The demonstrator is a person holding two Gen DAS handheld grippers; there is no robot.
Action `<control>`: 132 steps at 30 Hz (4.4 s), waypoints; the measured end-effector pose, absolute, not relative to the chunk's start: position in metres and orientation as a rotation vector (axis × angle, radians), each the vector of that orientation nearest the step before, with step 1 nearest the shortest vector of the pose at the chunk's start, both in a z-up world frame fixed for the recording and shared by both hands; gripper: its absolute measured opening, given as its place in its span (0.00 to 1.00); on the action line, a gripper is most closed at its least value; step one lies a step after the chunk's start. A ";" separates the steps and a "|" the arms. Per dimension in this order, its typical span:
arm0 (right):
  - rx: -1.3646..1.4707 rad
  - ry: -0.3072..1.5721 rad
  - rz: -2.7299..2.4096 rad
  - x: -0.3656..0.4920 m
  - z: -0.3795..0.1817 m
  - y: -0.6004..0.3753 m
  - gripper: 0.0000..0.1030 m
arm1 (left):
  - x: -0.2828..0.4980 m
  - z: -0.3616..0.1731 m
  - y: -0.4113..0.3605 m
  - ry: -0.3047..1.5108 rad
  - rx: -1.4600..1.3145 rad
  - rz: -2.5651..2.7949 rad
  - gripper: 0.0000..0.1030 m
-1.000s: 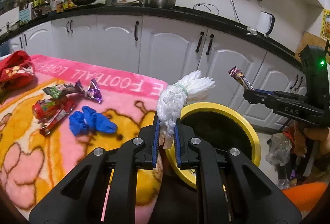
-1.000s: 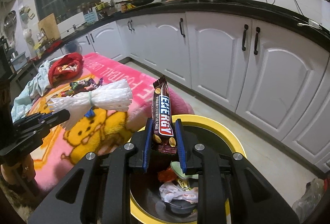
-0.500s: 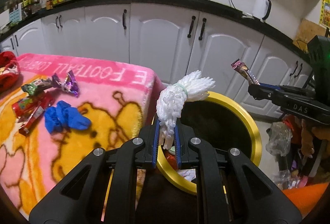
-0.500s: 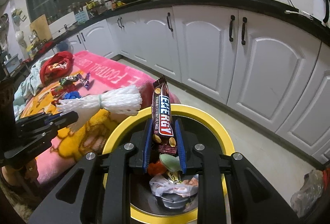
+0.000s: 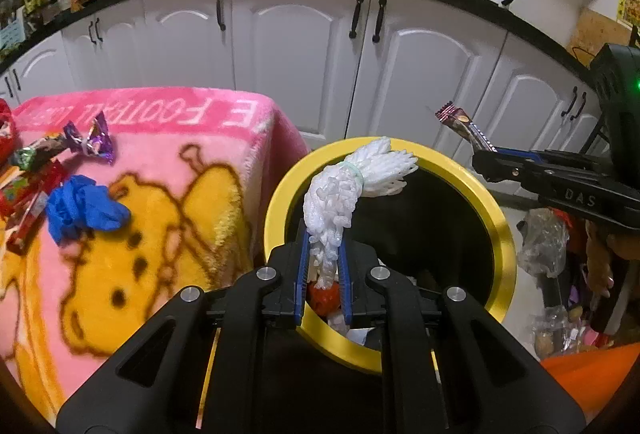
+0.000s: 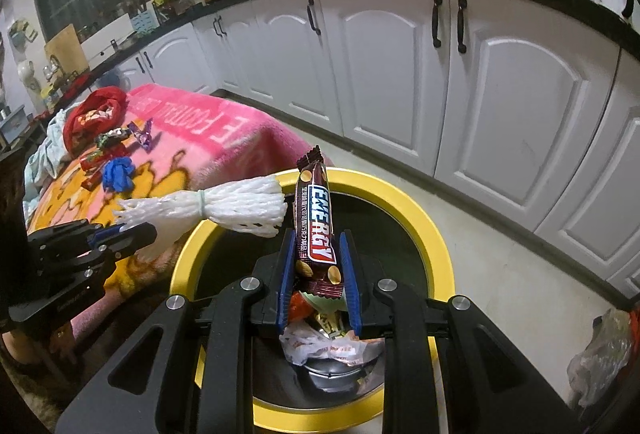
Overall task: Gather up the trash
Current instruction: 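Carry the strip and Energy bar over the yellow bin and open both grippers, then move both grippers back toward the blue glove and candy wrappers, then grasp a red candy wrapper with the left gripper while the right grasps the blue glove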
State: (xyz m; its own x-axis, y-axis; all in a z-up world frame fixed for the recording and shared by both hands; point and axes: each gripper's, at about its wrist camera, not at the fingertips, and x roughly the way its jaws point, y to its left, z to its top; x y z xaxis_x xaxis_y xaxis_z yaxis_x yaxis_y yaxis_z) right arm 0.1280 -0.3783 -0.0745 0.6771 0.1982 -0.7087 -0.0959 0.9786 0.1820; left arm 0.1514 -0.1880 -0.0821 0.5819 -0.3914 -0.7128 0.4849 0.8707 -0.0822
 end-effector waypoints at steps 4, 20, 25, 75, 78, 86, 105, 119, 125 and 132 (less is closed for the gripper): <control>0.150 0.836 0.164 0.132 -0.085 -0.381 0.21 | 0.153 -0.089 -0.190 0.821 0.127 -0.517 0.08; 0.189 0.875 0.139 0.138 -0.103 -0.390 0.35 | 0.156 -0.096 -0.198 0.844 0.127 -0.527 0.25; 0.204 0.860 0.129 0.136 -0.099 -0.395 0.44 | 0.156 -0.093 -0.193 0.841 0.110 -0.513 0.45; -0.075 0.669 0.342 0.121 -0.018 -0.269 0.70 | 0.135 -0.015 -0.055 0.597 -0.097 -0.214 0.89; -0.090 0.664 0.366 0.122 -0.017 -0.259 0.70 | 0.133 -0.013 -0.044 0.593 -0.108 -0.190 0.89; -0.129 0.666 0.426 0.132 -0.016 -0.225 0.71 | 0.129 -0.007 -0.014 0.569 -0.135 -0.139 0.89; -0.199 0.671 0.551 0.163 -0.023 -0.148 0.71 | 0.137 -0.007 0.063 0.567 -0.209 -0.014 0.89; -0.223 0.709 0.588 0.200 -0.040 -0.109 0.71 | 0.167 -0.015 0.110 0.594 -0.245 0.040 0.89; -0.225 0.760 0.587 0.222 -0.061 -0.098 0.71 | 0.200 -0.027 0.126 0.641 -0.296 0.029 0.89; -0.225 0.806 0.587 0.245 -0.081 -0.091 0.71 | 0.248 -0.046 0.137 0.732 -0.384 -0.039 0.76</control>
